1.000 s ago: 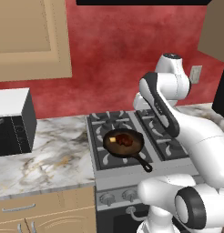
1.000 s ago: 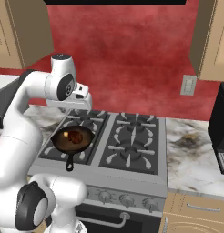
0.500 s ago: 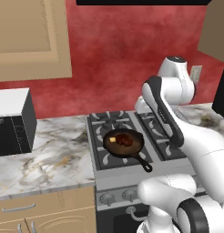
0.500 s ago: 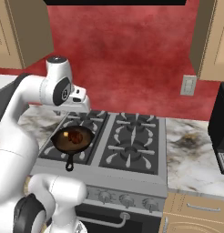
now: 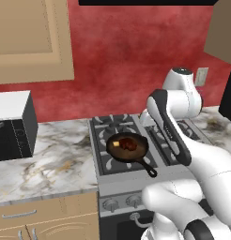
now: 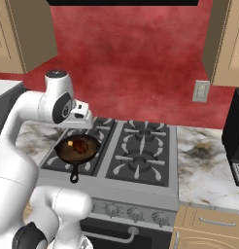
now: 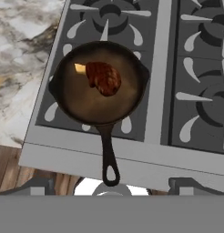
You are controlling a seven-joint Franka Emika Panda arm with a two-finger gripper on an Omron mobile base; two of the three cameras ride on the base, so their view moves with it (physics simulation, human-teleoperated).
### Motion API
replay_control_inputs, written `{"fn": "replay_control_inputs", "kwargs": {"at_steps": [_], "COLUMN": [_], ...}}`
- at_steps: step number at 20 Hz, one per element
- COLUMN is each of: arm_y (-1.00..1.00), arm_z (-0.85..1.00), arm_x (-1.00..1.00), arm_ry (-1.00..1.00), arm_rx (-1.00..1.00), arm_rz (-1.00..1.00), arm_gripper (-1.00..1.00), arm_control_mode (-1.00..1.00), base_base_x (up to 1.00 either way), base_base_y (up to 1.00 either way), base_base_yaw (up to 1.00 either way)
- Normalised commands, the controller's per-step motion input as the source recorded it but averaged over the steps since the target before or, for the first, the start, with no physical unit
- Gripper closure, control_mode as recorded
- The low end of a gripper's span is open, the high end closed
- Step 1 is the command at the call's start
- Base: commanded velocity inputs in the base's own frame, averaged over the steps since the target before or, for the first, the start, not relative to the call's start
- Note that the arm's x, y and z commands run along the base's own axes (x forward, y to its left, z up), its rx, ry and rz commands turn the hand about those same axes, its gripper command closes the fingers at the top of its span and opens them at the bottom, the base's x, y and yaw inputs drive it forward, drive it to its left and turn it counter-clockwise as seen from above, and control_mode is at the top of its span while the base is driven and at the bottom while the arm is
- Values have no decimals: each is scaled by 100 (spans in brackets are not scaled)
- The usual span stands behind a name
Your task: Pick up the pan with the steak in it and place it on the dining table. Then place the steak on the plate.
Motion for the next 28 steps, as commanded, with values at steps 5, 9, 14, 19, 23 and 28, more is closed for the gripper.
{"fn": "replay_control_inputs", "kwargs": {"at_steps": [5, 9, 14, 19, 23, 28], "arm_y": [5, 4, 1, 2, 5, 6], "arm_z": [-29, -37, -44, -42, -42, -43], "arm_x": [-24, -24, -18, -3, 0, 0], "arm_ry": [0, 1, 3, 3, 2, 2], "arm_rx": [-4, -4, -3, -1, 0, 0], "arm_rz": [6, 6, 6, 6, 4, 3], "arm_gripper": [-100, -100, -100, -100, -100, -100], "arm_control_mode": [-100, -100, -100, -100, -100, -100], "base_base_x": [0, 0, 0, 0, 0, 0], "base_base_y": [0, 0, 0, 0, 0, 0], "base_base_yaw": [0, 0, 0, 0, 0, 0]}}
